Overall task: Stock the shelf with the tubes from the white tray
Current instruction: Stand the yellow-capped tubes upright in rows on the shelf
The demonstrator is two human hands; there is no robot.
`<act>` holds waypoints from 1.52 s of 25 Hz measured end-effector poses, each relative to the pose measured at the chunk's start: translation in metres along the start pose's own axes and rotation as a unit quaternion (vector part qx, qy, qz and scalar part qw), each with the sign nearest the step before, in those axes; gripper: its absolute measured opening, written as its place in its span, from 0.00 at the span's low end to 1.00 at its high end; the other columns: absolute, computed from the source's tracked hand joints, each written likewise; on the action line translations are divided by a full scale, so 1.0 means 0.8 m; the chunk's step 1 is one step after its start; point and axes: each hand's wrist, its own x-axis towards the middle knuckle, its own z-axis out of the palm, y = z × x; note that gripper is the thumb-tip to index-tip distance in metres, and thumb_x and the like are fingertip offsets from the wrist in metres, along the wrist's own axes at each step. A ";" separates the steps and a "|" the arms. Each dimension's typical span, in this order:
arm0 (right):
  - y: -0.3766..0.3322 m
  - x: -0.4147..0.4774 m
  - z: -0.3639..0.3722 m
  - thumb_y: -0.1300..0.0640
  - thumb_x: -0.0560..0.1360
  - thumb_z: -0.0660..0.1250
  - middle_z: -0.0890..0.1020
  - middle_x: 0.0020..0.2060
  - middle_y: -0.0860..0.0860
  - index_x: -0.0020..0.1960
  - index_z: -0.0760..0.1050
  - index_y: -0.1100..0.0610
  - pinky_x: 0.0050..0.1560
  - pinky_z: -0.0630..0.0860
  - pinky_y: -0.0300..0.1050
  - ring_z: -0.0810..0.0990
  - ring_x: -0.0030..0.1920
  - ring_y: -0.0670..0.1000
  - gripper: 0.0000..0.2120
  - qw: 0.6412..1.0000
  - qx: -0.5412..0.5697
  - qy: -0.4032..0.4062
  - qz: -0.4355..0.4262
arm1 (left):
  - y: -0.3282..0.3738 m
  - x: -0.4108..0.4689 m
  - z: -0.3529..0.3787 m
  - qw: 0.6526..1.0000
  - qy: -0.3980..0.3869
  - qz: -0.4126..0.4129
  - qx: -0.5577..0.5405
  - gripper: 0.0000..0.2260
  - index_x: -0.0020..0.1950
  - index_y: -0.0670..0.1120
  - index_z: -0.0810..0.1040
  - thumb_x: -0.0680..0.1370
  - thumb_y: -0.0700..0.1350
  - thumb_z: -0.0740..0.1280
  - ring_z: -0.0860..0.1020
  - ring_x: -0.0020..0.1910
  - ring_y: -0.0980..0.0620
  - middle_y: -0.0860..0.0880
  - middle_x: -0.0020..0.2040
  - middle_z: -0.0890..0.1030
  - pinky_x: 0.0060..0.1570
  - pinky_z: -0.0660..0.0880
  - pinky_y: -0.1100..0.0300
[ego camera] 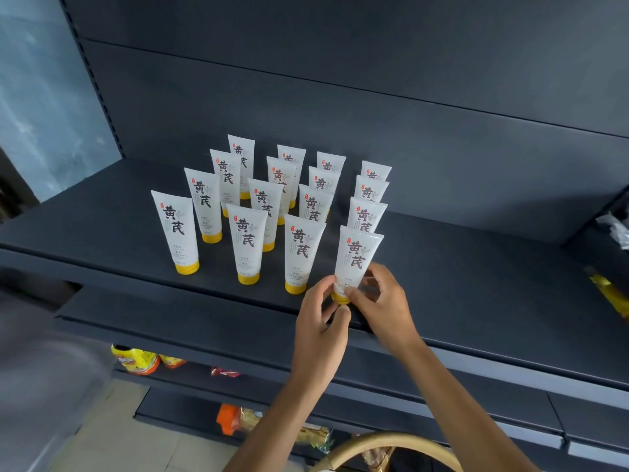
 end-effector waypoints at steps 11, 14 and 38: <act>0.000 -0.017 -0.011 0.64 0.74 0.73 0.81 0.56 0.46 0.61 0.76 0.47 0.54 0.79 0.34 0.80 0.57 0.40 0.20 0.999 0.011 0.029 0.011 | -0.004 -0.009 -0.005 1.000 0.016 0.003 0.002 0.20 0.69 0.49 0.76 0.79 0.33 0.65 0.76 0.65 0.63 0.53 0.66 0.78 0.61 0.76 0.68; 0.007 -0.037 -0.024 0.65 0.75 0.72 0.80 0.56 0.47 0.63 0.77 0.48 0.57 0.79 0.40 0.80 0.58 0.42 0.20 0.998 0.013 0.058 0.019 | -0.011 -0.016 -0.012 1.000 0.022 0.007 -0.002 0.19 0.68 0.50 0.76 0.79 0.36 0.66 0.76 0.66 0.58 0.55 0.65 0.78 0.61 0.79 0.59; 0.287 -0.356 -0.157 0.67 0.75 0.72 0.80 0.56 0.55 0.61 0.76 0.56 0.43 0.77 0.30 0.83 0.52 0.52 0.17 0.952 -0.065 0.188 0.235 | -0.267 -0.233 0.042 0.938 -0.126 -0.191 0.261 0.18 0.62 0.50 0.76 0.74 0.53 0.69 0.79 0.58 0.54 0.53 0.59 0.79 0.54 0.79 0.54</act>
